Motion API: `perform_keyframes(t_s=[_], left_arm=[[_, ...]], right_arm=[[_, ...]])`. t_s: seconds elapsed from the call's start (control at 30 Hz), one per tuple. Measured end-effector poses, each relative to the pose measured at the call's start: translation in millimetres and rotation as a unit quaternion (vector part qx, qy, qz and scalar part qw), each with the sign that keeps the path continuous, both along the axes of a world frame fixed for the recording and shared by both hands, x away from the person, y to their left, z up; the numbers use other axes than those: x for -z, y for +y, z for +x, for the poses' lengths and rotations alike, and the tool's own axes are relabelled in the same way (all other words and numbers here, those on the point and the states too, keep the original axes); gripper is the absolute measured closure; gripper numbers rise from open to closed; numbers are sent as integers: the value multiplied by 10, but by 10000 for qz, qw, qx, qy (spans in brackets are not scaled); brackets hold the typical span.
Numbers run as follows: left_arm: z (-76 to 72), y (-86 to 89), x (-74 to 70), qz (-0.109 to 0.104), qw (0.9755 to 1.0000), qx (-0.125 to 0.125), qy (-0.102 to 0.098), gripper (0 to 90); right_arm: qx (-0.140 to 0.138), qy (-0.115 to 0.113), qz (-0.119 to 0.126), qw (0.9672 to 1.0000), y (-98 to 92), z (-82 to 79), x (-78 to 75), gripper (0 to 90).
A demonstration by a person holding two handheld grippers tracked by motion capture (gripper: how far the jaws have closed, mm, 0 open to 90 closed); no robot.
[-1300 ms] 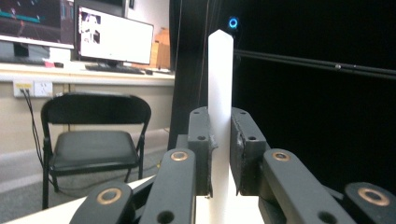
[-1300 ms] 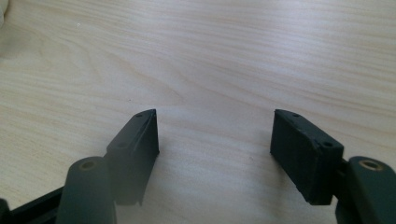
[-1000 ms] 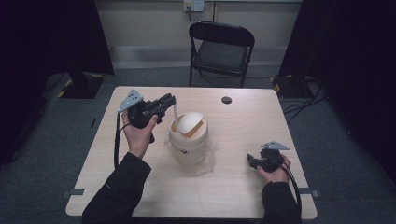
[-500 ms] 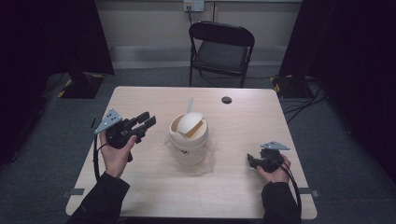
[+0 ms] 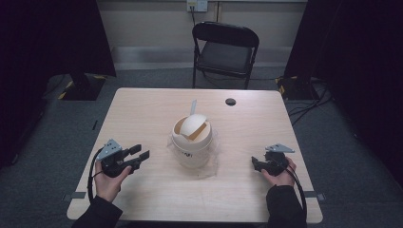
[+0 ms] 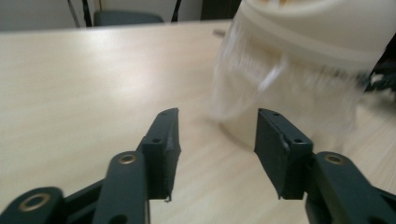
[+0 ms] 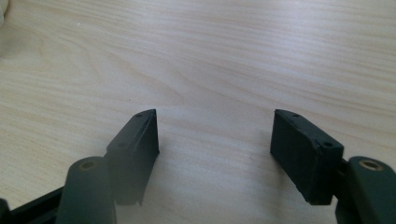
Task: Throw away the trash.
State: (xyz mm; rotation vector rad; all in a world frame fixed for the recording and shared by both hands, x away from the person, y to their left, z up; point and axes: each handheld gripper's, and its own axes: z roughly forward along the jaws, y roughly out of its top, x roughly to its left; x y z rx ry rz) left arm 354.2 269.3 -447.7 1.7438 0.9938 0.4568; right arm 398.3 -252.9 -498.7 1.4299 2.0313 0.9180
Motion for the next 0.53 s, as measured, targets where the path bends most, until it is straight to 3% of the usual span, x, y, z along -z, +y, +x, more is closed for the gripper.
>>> perform_keyframes(t_s=[0.2, 0.3, 0.33, 0.37, 0.47, 0.53], left_arm=[[-27, 80, 216, 481, 9977, -193, 431, 400], [-22, 121, 289, 784, 9945, -378, 575, 360], [-20, 159, 332, 909, 9923, -497, 679, 353], [-20, 159, 332, 909, 9923, -497, 679, 348], [-15, 219, 403, 1059, 9884, -676, 851, 333], [-14, 232, 422, 1091, 9871, -724, 922, 326]], right_arm=[[0, 1, 0, 10000, 0, 0, 0, 320], [0, 0, 0, 10000, 0, 0, 0, 320], [-1, 0, 0, 10000, 0, 0, 0, 320], [-1, 0, 0, 10000, 0, 0, 0, 320], [0, 0, -1, 10000, 0, 0, 0, 320], [-1, 0, 0, 10000, 0, 0, 0, 318]])
